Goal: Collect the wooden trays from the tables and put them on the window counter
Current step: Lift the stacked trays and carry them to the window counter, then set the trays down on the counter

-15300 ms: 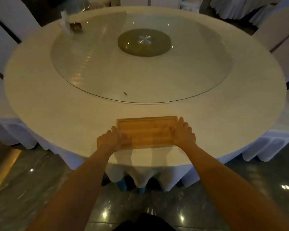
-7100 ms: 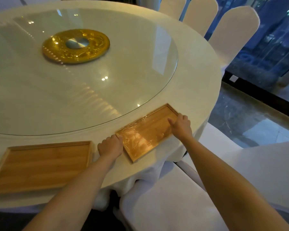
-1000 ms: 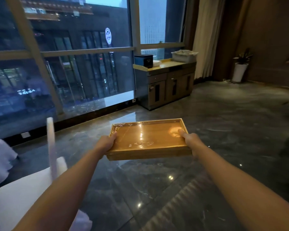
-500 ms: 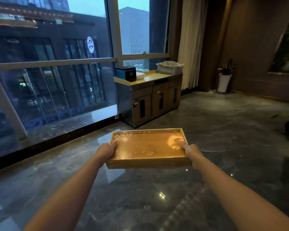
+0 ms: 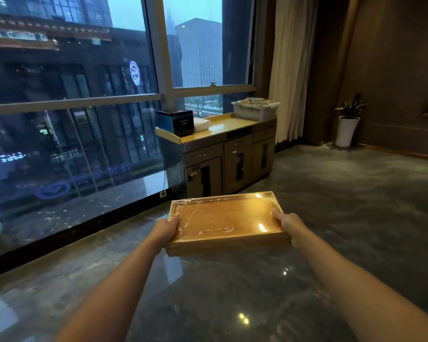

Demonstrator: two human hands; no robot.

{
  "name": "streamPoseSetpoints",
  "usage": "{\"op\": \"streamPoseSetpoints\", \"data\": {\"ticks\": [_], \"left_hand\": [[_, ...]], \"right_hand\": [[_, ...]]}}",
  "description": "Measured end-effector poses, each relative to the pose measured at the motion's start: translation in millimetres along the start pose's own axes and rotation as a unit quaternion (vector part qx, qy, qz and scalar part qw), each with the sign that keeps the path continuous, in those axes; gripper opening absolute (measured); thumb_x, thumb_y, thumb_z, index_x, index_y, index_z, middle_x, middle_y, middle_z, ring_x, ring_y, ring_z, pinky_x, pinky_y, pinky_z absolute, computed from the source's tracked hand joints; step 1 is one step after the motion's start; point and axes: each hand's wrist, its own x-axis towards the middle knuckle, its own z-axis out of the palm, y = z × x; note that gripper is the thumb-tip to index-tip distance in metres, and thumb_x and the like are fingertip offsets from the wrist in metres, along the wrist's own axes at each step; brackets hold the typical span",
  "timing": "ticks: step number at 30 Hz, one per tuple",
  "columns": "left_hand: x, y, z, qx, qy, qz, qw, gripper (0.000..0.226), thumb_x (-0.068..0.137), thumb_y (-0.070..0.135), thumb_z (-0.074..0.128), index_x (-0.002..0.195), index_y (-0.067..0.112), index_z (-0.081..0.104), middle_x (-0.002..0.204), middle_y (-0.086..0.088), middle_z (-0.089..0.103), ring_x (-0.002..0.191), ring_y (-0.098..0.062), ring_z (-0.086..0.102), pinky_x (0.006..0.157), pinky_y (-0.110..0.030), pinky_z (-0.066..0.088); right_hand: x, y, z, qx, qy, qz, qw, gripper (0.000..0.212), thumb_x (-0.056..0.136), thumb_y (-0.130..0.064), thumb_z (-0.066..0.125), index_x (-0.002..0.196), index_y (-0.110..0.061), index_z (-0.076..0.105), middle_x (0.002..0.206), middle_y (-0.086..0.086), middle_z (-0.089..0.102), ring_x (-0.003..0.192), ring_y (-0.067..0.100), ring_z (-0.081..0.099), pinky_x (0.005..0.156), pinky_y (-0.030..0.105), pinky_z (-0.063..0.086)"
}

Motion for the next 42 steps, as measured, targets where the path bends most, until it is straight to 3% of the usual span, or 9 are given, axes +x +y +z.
{"op": "streamPoseSetpoints", "data": {"ticks": [7, 14, 17, 26, 29, 32, 39, 42], "left_hand": [[198, 75, 44, 0.006, 0.020, -0.001, 1.000, 0.052, 0.093, 0.045, 0.039, 0.097, -0.003, 0.060, 0.089, -0.014, 0.061, 0.074, -0.021, 0.056, 0.073, -0.031, 0.042], [421, 160, 78, 0.022, 0.011, 0.005, 1.000, 0.059, 0.094, 0.046, 0.037, 0.111, -0.006, 0.057, 0.089, -0.012, 0.060, 0.083, -0.023, 0.056, 0.078, -0.033, 0.040], [504, 211, 88, 0.038, 0.020, 0.009, 0.999, 0.060, 0.094, 0.045, 0.036, 0.115, -0.007, 0.056, 0.106, -0.018, 0.062, 0.098, -0.029, 0.058, 0.083, -0.034, 0.041], [730, 303, 168, 0.017, 0.009, -0.002, 1.000, 0.057, 0.095, 0.043, 0.036, 0.121, -0.005, 0.051, 0.102, -0.015, 0.059, 0.093, -0.024, 0.056, 0.080, -0.032, 0.039], [810, 334, 199, 0.020, 0.020, -0.018, 0.999, 0.058, 0.095, 0.043, 0.036, 0.125, -0.005, 0.049, 0.117, -0.020, 0.060, 0.105, -0.029, 0.058, 0.085, -0.034, 0.043], [885, 378, 221, 0.021, 0.033, -0.019, 0.999, 0.055, 0.095, 0.040, 0.037, 0.123, -0.005, 0.052, 0.117, -0.020, 0.061, 0.107, -0.031, 0.058, 0.094, -0.038, 0.044], [1048, 473, 254, 0.009, 0.052, -0.031, 0.998, 0.051, 0.096, 0.040, 0.036, 0.111, -0.003, 0.058, 0.089, -0.011, 0.061, 0.087, -0.024, 0.058, 0.080, -0.033, 0.043], [1120, 498, 275, -0.004, 0.042, -0.041, 0.998, 0.052, 0.096, 0.041, 0.034, 0.109, -0.003, 0.059, 0.077, -0.005, 0.058, 0.075, -0.018, 0.057, 0.079, -0.032, 0.043]], "right_hand": [[198, -66, 17, -0.007, -0.001, -0.002, 1.000, 0.051, 0.093, -0.033, 0.047, 0.128, 0.004, 0.044, 0.126, 0.021, 0.055, 0.116, 0.034, 0.053, 0.105, 0.046, 0.040], [406, -150, 47, -0.005, 0.002, -0.007, 1.000, 0.051, 0.094, -0.034, 0.046, 0.130, 0.002, 0.042, 0.128, 0.019, 0.052, 0.117, 0.033, 0.050, 0.106, 0.043, 0.039], [487, -192, 52, 0.000, 0.012, -0.006, 1.000, 0.054, 0.093, -0.037, 0.045, 0.131, 0.002, 0.041, 0.129, 0.019, 0.052, 0.119, 0.033, 0.050, 0.106, 0.044, 0.039], [749, -269, 54, -0.006, 0.015, -0.001, 1.000, 0.056, 0.093, -0.038, 0.046, 0.133, 0.000, 0.041, 0.129, 0.018, 0.052, 0.117, 0.033, 0.052, 0.102, 0.041, 0.041], [849, -292, 55, -0.009, -0.002, -0.005, 1.000, 0.054, 0.093, -0.038, 0.045, 0.132, 0.000, 0.042, 0.128, 0.019, 0.053, 0.116, 0.033, 0.052, 0.100, 0.040, 0.042], [941, -327, 56, -0.014, -0.018, -0.009, 1.000, 0.053, 0.093, -0.039, 0.044, 0.129, 0.000, 0.044, 0.122, 0.018, 0.055, 0.111, 0.032, 0.054, 0.089, 0.036, 0.044], [1131, -409, 63, -0.016, -0.038, -0.015, 0.999, 0.050, 0.093, -0.041, 0.044, 0.121, -0.001, 0.051, 0.084, 0.004, 0.054, 0.077, 0.018, 0.053, 0.067, 0.028, 0.041], [1212, -435, 68, -0.020, -0.041, -0.019, 0.999, 0.050, 0.093, -0.039, 0.044, 0.123, 0.001, 0.050, 0.093, 0.006, 0.055, 0.089, 0.023, 0.052, 0.076, 0.031, 0.038]]}}
